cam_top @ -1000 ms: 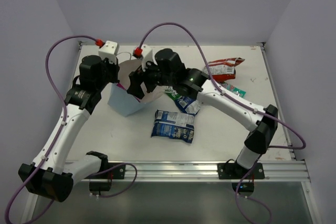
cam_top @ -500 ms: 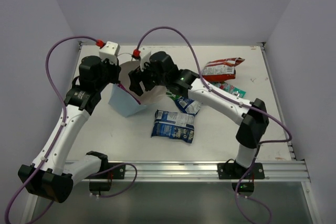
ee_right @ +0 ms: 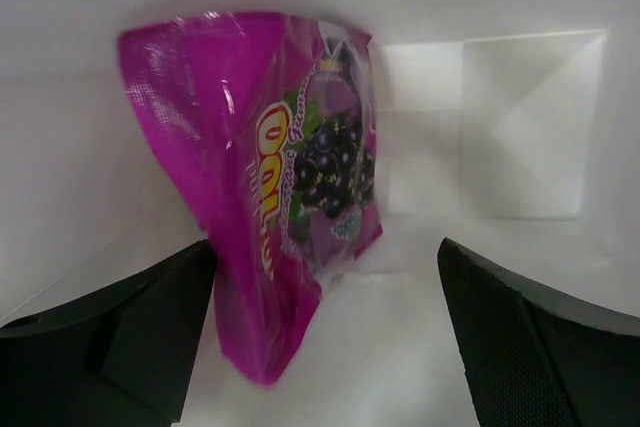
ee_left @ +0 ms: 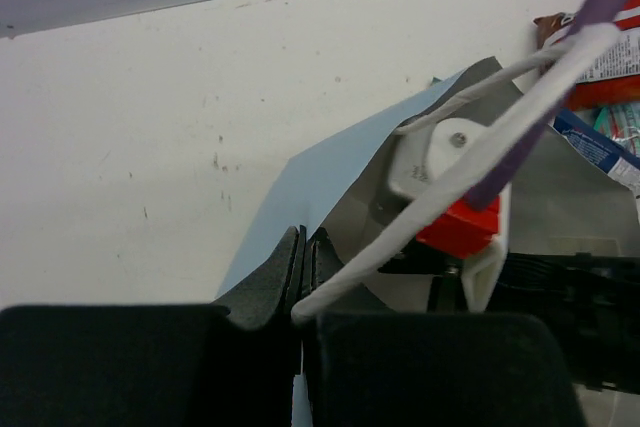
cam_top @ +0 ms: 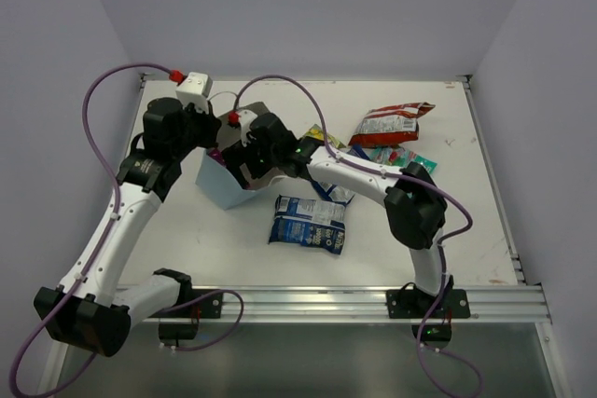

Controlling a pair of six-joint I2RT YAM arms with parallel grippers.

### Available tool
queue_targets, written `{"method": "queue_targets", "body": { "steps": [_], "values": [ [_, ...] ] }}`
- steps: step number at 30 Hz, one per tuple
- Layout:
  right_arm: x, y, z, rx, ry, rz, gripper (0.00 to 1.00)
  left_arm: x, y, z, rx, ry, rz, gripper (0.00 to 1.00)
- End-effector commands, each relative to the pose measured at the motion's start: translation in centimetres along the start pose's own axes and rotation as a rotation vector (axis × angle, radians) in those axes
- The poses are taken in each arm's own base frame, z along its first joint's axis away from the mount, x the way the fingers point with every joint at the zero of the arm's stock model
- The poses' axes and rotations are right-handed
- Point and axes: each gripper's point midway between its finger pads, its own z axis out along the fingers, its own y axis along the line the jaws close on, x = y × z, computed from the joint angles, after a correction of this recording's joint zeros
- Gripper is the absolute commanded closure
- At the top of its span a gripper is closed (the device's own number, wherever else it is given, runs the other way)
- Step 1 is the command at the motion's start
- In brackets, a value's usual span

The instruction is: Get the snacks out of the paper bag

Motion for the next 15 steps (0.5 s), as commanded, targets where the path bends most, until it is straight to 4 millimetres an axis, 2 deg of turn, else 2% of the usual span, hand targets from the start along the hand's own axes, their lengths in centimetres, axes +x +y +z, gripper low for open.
{"method": "queue_targets", "body": {
  "steps": [1,5,8,11,12,14,15],
  "values": [
    [0.3,0.7,1.6,-0.034,0.013,0.03,0.05,-2.8,-1.4,-0.1,0.062,-0.087,-0.082,1.0],
    [1.7,0.6,3.2,-0.048,0.046,0.061,0.07,-2.7,-2.1,0.0,0.096,-0.09,-0.105,1.0],
    [2.6,0.5,4.2,-0.052,0.062,0.081,0.16,-2.3,-2.5,0.0,0.117,-0.082,-0.11,1.0],
    [2.9,0.5,4.8,-0.062,0.068,0.093,0.33,-1.8,-2.8,-0.2,0.13,-0.074,-0.117,1.0],
    [2.9,0.7,4.9,-0.067,0.068,0.093,0.46,-1.8,-2.9,-0.3,0.138,-0.076,-0.117,1.0],
    [2.8,0.7,4.9,-0.075,0.064,0.093,0.59,-1.6,-3.1,-0.4,0.147,-0.073,-0.117,1.0],
    [2.8,0.8,4.8,-0.077,0.064,0.091,0.73,-1.6,-3.1,-0.5,0.147,-0.073,-0.117,1.0]
  ]
}}
